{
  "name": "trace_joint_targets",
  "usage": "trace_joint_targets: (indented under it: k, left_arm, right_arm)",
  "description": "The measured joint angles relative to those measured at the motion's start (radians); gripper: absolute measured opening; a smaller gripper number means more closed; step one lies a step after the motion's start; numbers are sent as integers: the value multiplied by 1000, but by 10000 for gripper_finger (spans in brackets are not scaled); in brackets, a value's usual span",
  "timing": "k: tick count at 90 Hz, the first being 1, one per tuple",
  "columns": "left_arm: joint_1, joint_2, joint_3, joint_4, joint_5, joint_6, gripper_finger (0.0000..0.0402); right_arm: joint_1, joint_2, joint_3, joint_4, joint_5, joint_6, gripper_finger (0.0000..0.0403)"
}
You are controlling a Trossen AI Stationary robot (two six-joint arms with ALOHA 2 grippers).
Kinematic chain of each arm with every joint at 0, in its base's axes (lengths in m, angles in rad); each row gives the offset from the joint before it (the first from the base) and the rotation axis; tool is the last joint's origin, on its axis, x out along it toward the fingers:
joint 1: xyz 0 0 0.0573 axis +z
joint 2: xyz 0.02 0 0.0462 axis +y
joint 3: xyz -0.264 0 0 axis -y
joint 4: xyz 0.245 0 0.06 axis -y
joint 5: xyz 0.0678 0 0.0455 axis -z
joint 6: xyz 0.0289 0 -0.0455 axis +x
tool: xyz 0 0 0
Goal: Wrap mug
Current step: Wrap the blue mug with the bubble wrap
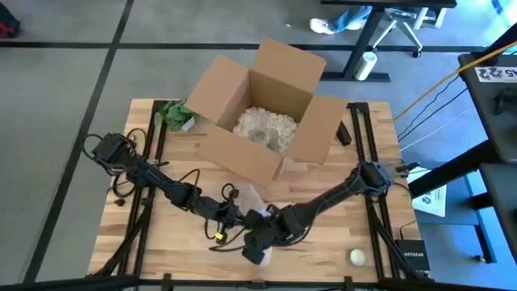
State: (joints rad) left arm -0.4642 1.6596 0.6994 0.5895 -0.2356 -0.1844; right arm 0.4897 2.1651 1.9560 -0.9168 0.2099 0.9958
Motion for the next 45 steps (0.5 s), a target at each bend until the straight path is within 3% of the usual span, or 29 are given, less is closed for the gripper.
trace_joint_targets:
  k: [31,45]
  left_arm:
    - [-1,0,0,-1,-1,-2,3]
    - [-25,-10,-1,-9,-1,-14,3]
  right_arm:
    - [-32,0,0,-82,5,6,0]
    - [-62,10,0,-80,-57,-8,0]
